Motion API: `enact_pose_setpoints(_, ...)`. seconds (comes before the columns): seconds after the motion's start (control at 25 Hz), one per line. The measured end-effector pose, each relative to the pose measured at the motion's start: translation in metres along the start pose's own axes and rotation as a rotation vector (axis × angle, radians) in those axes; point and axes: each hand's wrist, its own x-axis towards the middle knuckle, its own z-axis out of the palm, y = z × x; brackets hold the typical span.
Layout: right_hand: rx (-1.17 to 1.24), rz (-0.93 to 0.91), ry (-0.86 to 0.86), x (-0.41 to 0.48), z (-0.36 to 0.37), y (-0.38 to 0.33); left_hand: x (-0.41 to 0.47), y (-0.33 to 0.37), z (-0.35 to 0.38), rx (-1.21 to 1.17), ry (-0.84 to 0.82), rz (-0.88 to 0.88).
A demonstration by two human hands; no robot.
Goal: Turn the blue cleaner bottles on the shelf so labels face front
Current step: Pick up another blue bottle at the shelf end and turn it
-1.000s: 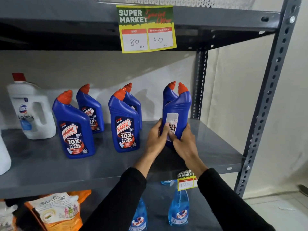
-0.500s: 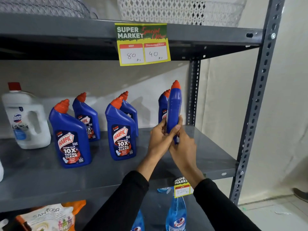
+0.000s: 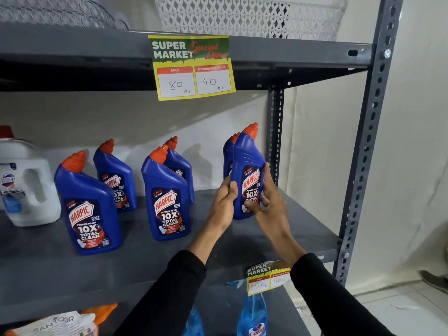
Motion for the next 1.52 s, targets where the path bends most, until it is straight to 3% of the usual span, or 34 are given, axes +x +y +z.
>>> enact_pose_setpoints(0.12, -0.001, -0.007, 0.03, 0.005, -0.003, 0.002, 0.002, 0.0, -0.001, 0.022, -0.004, -0.011)
enact_pose_setpoints(0.4, -0.046, 0.005, 0.047, 0.012, 0.001, 0.006, 0.008, -0.007, -0.004, 0.275, 0.162, 0.078)
enact_pose_setpoints(0.96, -0.09, 0.094, 0.038, 0.011, 0.0, 0.023, 0.006, -0.022, -0.01, 0.412, 0.205, 0.061)
enact_pose_setpoints(1.16, -0.052, 0.161, -0.07, 0.009, -0.013, 0.021, 0.001, -0.016, -0.014, 0.467, 0.165, 0.001)
enact_pose_setpoints(1.32, -0.199, 0.169, -0.106, 0.023, -0.031, 0.016, 0.001, -0.007, -0.028, 0.552, 0.141, -0.038)
enact_pose_setpoints(1.52, -0.199, 0.293, -0.205, 0.031, -0.026, 0.022, -0.003, -0.012, -0.018, 0.609, 0.143, -0.128)
